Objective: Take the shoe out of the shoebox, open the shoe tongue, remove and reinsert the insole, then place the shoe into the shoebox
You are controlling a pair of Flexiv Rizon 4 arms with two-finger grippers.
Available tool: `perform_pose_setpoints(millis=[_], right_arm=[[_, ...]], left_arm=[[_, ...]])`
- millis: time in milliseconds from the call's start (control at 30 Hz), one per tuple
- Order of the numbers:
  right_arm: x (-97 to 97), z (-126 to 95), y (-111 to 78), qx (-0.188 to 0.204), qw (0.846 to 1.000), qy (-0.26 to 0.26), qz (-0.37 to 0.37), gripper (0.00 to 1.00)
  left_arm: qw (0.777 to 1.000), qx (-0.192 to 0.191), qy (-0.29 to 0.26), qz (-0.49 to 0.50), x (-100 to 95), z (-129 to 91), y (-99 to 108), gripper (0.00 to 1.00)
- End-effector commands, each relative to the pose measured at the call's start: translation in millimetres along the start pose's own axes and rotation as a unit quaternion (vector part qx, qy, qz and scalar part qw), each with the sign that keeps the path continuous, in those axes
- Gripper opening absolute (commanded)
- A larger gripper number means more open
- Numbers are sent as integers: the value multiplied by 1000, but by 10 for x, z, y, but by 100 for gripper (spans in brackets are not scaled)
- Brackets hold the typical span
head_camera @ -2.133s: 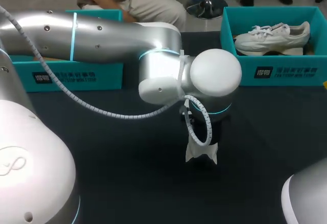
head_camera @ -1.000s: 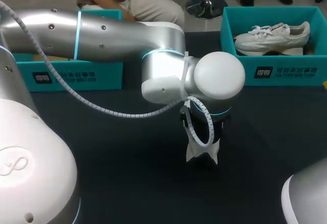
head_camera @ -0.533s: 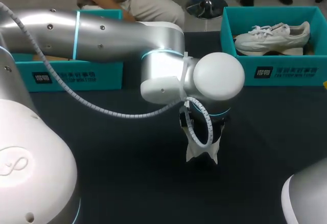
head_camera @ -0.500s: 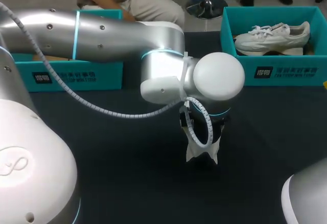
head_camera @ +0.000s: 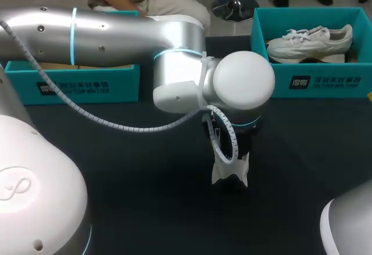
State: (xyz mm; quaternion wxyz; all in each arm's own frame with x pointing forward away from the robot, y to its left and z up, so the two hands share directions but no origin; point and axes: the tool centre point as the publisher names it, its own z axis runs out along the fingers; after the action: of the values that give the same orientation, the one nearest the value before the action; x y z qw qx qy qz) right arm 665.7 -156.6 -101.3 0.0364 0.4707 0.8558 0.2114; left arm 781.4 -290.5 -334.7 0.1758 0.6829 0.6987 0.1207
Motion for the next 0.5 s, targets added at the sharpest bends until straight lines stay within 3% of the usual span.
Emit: perform_pose_setpoints(millis=[33,267,500], right_arm=[[-13,-6,35,4,1000,1,0,100],[-13,-6,35,4,1000,1,0,100],[-13,-6,35,4,1000,1,0,100]], left_arm=[[1000,-4,-9,-4,73,-141,81,100],[999,-12,-23,-41,108,-334,462,100],[997,5,-41,-61,135,-513,781,97]])
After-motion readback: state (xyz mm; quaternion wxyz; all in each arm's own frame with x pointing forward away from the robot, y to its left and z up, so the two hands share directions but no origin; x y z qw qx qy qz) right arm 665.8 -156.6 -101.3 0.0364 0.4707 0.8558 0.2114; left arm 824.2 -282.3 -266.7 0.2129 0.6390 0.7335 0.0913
